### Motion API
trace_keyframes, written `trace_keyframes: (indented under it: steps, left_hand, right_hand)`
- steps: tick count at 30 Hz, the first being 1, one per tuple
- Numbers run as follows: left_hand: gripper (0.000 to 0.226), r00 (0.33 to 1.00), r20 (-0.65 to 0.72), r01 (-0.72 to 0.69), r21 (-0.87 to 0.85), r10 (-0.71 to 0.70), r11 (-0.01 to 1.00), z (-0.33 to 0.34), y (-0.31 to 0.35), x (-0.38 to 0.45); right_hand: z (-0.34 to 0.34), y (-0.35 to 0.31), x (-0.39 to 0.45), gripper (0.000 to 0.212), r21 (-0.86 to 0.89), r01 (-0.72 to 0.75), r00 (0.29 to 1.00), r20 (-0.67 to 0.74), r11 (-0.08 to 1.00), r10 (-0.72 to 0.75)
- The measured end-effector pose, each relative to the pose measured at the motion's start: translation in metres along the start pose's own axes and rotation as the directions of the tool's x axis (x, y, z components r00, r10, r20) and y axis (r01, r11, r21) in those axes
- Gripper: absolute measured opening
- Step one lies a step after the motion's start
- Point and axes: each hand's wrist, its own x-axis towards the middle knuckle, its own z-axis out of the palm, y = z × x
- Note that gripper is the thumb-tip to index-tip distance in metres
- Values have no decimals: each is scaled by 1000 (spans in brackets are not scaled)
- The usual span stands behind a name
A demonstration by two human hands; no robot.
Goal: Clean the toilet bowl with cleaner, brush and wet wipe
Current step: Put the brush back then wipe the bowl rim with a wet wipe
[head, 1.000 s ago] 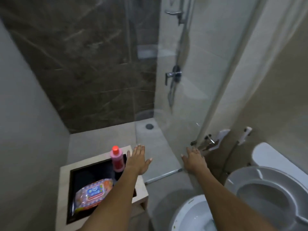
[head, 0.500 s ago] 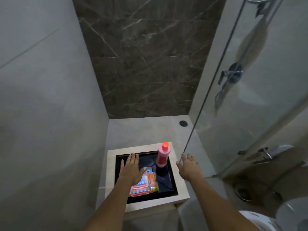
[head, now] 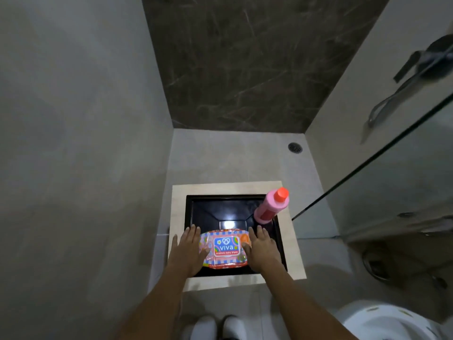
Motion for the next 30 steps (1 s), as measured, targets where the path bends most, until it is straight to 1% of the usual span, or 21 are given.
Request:
trace_keyframes:
  steps: [5, 8, 11, 16, 20, 23, 26, 30]
  left_hand:
    - [69, 997, 54, -54, 44, 51, 998, 60, -3, 35]
    - [71, 998, 43, -54, 29, 53, 998, 90, -6, 61]
    - [75, 997, 30, -75, 33, 74, 997, 115, -8, 78]
    - [80, 995, -31, -97, 8, 97, 995, 141, -16, 91]
    - [84, 988, -91, -124, 41, 127, 991, 157, -23, 98]
    - [86, 980, -129, -150, 21, 152, 988, 166, -27, 100]
    - [88, 974, -146, -169, 31, 172, 985, 170, -30, 102]
    - [94, 976, -123, -178, 30, 180, 984, 169, -31, 104]
  right_hand:
    - [60, 0, 46, 61, -26, 65, 997, 52, 998, -64]
    - [91, 1, 70, 63, -64, 124, 990, 72, 990, -119]
    - [114, 4, 86, 66, -114, 178, 983, 62, 977, -172]
    - [144, 15, 101, 72, -167, 263, 962, -34, 950, -272]
    - [160, 24, 108, 79, -281, 295, 916, -188, 913, -354]
    - [165, 26, 113, 78, -321, 309, 871, -282, 895, -402]
    - [171, 27, 118, 72, -406, 340, 831, -292, 848, -473]
    - [175, 27, 119, 69, -436, 354, 810, -300, 827, -505]
